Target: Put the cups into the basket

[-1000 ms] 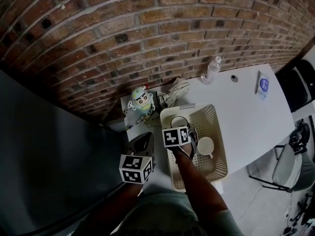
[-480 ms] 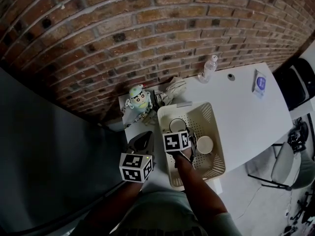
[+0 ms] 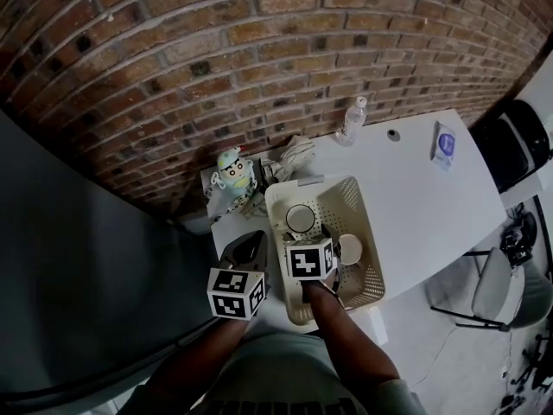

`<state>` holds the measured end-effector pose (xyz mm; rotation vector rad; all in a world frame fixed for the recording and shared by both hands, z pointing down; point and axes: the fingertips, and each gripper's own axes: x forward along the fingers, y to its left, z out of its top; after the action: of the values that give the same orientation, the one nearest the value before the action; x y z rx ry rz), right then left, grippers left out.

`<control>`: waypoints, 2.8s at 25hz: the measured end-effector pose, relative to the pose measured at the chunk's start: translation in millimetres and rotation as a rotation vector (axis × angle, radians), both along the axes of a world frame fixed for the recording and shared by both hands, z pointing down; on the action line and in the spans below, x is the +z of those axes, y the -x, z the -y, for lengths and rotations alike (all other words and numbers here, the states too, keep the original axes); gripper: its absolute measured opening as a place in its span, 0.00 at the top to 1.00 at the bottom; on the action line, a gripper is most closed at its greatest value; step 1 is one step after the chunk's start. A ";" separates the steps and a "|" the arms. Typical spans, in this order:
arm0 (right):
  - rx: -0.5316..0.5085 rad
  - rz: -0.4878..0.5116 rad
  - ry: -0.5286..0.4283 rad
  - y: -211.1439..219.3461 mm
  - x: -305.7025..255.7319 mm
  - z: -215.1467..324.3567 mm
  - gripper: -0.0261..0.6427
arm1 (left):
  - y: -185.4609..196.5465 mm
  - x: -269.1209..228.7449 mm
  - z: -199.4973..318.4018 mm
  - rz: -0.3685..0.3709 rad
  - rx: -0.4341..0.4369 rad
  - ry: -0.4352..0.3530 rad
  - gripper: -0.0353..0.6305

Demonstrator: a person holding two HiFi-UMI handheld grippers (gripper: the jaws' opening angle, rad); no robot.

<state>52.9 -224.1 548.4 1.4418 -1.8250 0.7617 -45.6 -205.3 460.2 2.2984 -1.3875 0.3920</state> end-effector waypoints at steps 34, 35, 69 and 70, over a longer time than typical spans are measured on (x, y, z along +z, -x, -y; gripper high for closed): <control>-0.297 0.239 -0.468 -57.1 -136.6 -135.1 0.94 | -62.3 -42.3 -133.2 0.001 -0.150 -0.111 0.94; -0.303 0.235 -0.468 -59.2 -135.6 -137.8 0.94 | -63.2 -43.0 -136.0 0.001 -0.152 -0.113 0.94; -0.187 0.164 -0.493 -35.6 -154.6 -286.5 0.94 | -49.2 -72.8 -273.1 -0.044 0.072 -0.184 0.94; -0.194 0.168 -0.492 -34.2 -153.9 -291.0 0.94 | -48.6 -73.4 -276.1 -0.039 0.071 -0.187 0.94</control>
<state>87.0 66.9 394.5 1.4957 -2.3588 0.3551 2.9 70.8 386.7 2.4974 -1.3780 0.2462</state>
